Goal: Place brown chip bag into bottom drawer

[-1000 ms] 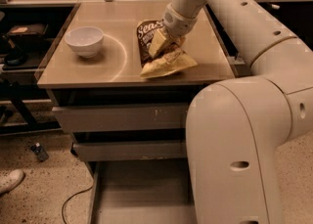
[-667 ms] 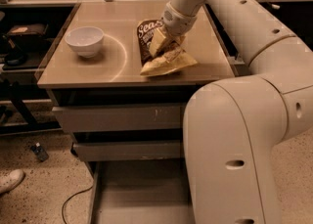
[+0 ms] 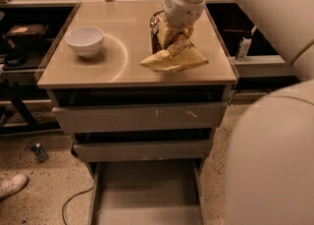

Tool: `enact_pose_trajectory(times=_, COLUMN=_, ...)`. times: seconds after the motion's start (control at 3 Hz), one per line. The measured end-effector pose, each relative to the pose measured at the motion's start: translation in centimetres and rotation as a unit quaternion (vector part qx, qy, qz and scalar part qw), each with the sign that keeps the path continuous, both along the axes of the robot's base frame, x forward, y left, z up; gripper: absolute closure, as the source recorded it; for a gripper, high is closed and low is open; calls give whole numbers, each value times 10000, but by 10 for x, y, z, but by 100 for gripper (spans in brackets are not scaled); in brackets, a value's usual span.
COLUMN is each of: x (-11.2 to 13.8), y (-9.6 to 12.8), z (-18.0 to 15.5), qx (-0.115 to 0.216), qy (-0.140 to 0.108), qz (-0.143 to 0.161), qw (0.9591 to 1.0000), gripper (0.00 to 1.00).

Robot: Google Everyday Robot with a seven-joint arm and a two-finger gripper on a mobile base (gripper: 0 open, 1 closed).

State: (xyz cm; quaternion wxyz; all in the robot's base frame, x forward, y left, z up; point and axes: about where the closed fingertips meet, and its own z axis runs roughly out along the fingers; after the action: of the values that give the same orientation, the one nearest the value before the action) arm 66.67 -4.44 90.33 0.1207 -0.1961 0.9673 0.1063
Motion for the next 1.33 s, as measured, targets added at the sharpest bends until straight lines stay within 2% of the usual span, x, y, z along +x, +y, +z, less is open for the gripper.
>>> enact_pose_trajectory(times=0.33, x=-71, y=-6, z=32, qx=76, qy=90, qz=-523, qw=9986, gripper=100)
enact_pose_trajectory(times=0.67, x=-96, y=-7, z=37, qx=2, qy=85, qz=-595, qw=9982, gripper=100)
enact_pose_trajectory(times=1.0, x=-96, y=-7, z=41, qx=-47, qy=-29, qz=-604, qw=9982, gripper=100)
enact_pose_trajectory(times=1.33, x=-131, y=-10, z=43, qx=-51, qy=-66, qz=-813, qw=9967, gripper=100)
